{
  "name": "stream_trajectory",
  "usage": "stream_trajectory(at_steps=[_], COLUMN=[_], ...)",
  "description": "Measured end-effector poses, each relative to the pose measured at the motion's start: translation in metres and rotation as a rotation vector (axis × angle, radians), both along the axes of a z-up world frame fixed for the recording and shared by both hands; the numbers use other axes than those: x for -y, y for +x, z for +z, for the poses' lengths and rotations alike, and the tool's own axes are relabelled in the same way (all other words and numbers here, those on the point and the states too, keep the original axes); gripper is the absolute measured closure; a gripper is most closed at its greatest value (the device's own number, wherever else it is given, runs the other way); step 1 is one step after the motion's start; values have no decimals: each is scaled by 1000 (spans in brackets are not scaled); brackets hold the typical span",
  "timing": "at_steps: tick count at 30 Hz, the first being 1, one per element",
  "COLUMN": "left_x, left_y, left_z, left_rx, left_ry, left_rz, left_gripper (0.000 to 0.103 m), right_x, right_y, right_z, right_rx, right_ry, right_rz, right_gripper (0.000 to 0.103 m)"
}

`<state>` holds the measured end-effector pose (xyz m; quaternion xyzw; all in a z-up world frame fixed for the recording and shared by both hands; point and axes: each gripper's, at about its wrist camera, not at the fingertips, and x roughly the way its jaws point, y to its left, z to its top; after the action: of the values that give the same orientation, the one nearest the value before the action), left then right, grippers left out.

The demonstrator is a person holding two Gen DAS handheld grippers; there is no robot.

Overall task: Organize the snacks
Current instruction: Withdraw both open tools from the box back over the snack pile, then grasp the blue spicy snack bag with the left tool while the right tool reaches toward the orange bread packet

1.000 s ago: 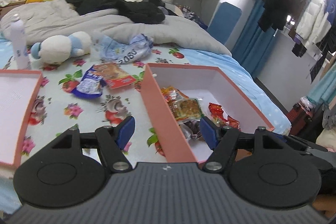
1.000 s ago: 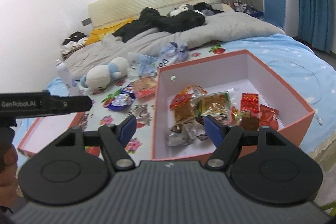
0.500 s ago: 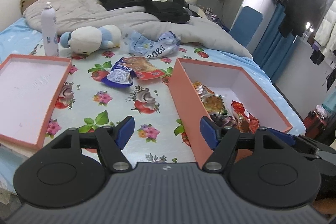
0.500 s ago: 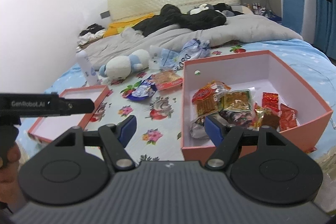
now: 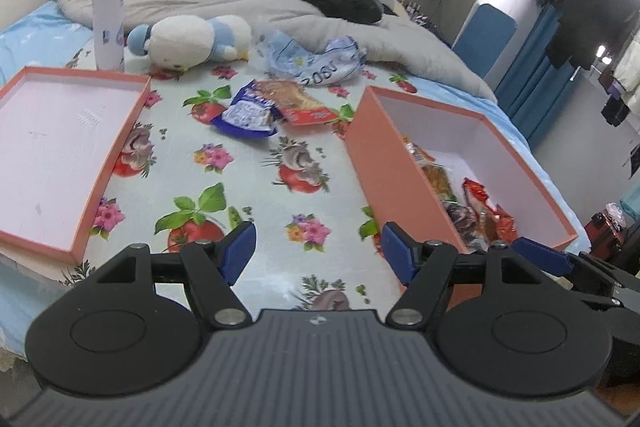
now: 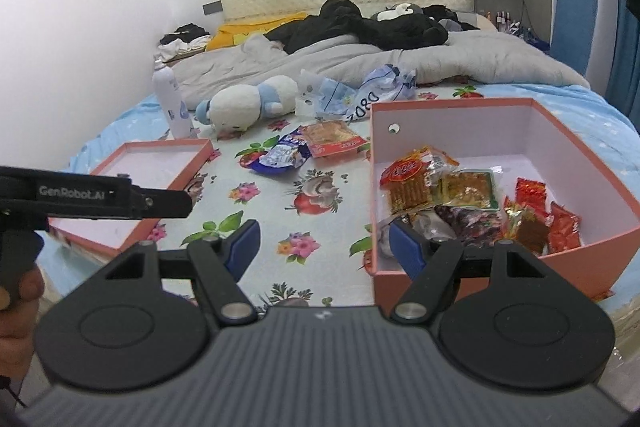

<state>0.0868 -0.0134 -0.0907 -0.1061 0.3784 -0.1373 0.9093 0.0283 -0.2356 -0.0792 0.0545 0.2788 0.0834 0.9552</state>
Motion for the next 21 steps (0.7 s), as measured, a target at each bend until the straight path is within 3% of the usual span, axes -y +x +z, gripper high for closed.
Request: stream_trajectory(at_steps=[12,16,21], left_x=[-30,-38,-42], left_y=[96,146,208], left_z=[-36,-47,-69], left_rx=[-21,-34,-80], left_ry=[22,23,29], left_rz=[52,42,18], left_gripper=[29,28,17], right_x=[-52,-70,-102], right_y=[68,107,153], right_z=[-27,-43,-70], right_rx=[75,91,118], right_ry=[-148,-225,-374], right_rz=[52,15,-6], right_gripper=[31,40,46])
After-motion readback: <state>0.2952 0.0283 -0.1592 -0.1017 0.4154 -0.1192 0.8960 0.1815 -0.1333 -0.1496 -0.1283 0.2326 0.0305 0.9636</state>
